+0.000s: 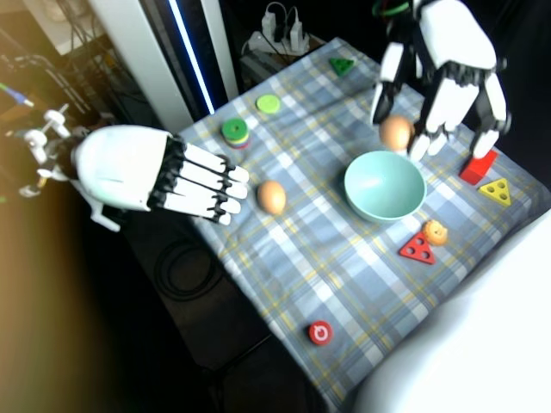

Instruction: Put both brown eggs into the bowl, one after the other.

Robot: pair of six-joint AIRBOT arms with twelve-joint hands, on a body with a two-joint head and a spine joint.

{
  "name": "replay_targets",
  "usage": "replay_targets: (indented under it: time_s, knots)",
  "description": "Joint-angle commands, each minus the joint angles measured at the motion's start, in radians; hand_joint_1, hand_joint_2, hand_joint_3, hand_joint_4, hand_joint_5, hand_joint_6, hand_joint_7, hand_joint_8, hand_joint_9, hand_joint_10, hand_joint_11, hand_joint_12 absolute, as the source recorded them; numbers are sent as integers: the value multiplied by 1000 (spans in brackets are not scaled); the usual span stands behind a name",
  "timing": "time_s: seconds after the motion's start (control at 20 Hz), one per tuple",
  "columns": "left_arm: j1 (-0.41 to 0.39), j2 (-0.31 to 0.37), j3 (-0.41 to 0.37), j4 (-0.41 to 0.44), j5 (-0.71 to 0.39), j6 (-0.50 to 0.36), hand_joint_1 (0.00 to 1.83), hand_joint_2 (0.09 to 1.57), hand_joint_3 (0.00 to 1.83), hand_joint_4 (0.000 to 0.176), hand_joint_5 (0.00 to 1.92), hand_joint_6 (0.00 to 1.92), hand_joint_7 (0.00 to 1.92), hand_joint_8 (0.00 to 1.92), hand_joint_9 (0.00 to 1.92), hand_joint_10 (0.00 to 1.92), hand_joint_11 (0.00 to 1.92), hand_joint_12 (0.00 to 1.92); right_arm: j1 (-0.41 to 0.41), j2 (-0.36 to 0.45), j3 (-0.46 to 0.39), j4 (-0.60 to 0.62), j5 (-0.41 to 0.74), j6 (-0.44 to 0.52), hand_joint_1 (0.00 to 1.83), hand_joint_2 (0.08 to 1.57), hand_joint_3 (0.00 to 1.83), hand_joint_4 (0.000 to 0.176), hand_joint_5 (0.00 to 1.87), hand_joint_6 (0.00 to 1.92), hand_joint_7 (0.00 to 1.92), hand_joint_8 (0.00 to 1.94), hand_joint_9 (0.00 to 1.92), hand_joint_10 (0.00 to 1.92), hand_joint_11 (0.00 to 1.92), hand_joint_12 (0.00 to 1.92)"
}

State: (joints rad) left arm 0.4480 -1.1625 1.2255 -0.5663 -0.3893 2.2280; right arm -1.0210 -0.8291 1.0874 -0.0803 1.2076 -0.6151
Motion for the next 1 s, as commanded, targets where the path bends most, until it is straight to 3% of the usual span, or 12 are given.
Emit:
replay_targets:
  time_s: [0.0, 0.05, 0.1, 0.2, 0.25, 0.3, 0.35, 0.4, 0.5, 0.65, 0.9, 0.95]
  knots:
    - [-23, -7, 18, -11, -74, 24, 1155, 1086, 1, 0, 1044, 865, 1071, 1248, 1240, 97, 70, 1031, 9, 1, 8, 26, 120, 5, 1077, 1218, 0, 0, 783, 1, 796, 1, 807, 2, 499, 859]
    - [-28, -18, 34, -20, -58, 25, 1252, 1090, 0, 0, 985, 808, 1112, 1036, 1168, 68, 62, 969, 10, -1, 9, 26, 120, 5, 1137, 1205, 0, 0, 783, 1, 801, 3, 808, 2, 491, 853]
    - [-33, -31, 52, -31, -43, 25, 1147, 1108, 0, 0, 988, 929, 1156, 840, 1175, 59, 111, 917, 10, -1, 10, 26, 120, 5, 1154, 1206, 0, 0, 780, 0, 796, 0, 805, 1, 488, 851]
    - [-38, -55, 80, -41, -25, 25, 1249, 1114, 0, 0, 863, 1004, 1116, 918, 1072, 6, 78, 820, 10, -1, 10, 26, 120, 5, 1114, 1221, 1, 0, 769, 0, 784, 0, 810, 4, 508, 862]
    - [-40, -64, 90, -43, -13, 25, 953, 1214, 18, 110, 733, 1313, 862, 901, 1010, 5, 18, 809, 10, -2, 10, 26, 120, 5, 1090, 1229, 3, 0, 758, 0, 785, 1, 808, 3, 506, 871]
    - [-41, -70, 98, -44, -2, 25, 953, 1214, 18, 110, 733, 1313, 862, 901, 1010, 5, 18, 809, 10, -3, 11, 26, 120, 5, 1090, 1229, 3, 0, 758, 0, 785, 1, 808, 3, 506, 871]
    - [-41, -76, 104, -45, 4, 25, 683, 1192, 3, 82, 685, 618, 861, 508, 927, 1, 3, 746, 10, -4, 11, 26, 120, 5, 1090, 1233, 4, 0, 749, 0, 783, 1, 805, 1, 495, 867]
    - [-41, -83, 111, -47, 12, 25, 641, 1158, 0, 18, 762, 220, 894, 183, 873, 1, 0, 694, 10, -4, 11, 26, 120, 5, 1088, 1234, 4, 0, 747, 0, 786, 1, 801, 0, 492, 867]
    - [-41, -95, 124, -49, 29, 26, 873, 1068, 0, 0, 797, 20, 923, 18, 874, 6, 49, 638, 10, -6, 11, 26, 120, 5, 1095, 1232, 2, 0, 747, 0, 789, 2, 811, 4, 500, 861]
    - [-39, -104, 132, -50, 43, 27, 919, 1030, 0, 0, 786, 1, 913, 1, 887, 2, 31, 862, 10, -6, 11, 26, 120, 5, 1147, 1217, 0, 0, 733, 0, 770, 0, 804, 0, 517, 817]
    - [-30, -96, 119, -58, 31, 31, 930, 1020, 0, 56, 726, 6, 848, 0, 836, 5, 0, 944, 10, -6, 11, 26, 120, 9, 1123, 1228, 3, 0, 730, 0, 761, 0, 815, 5, 547, 828]
    - [-27, -89, 108, -58, 20, 31, 915, 1025, 0, 49, 737, 6, 849, 8, 861, 17, 0, 953, 9, -7, 11, 26, 120, 10, 1117, 1222, 0, 0, 737, 3, 766, 2, 824, 8, 555, 831]
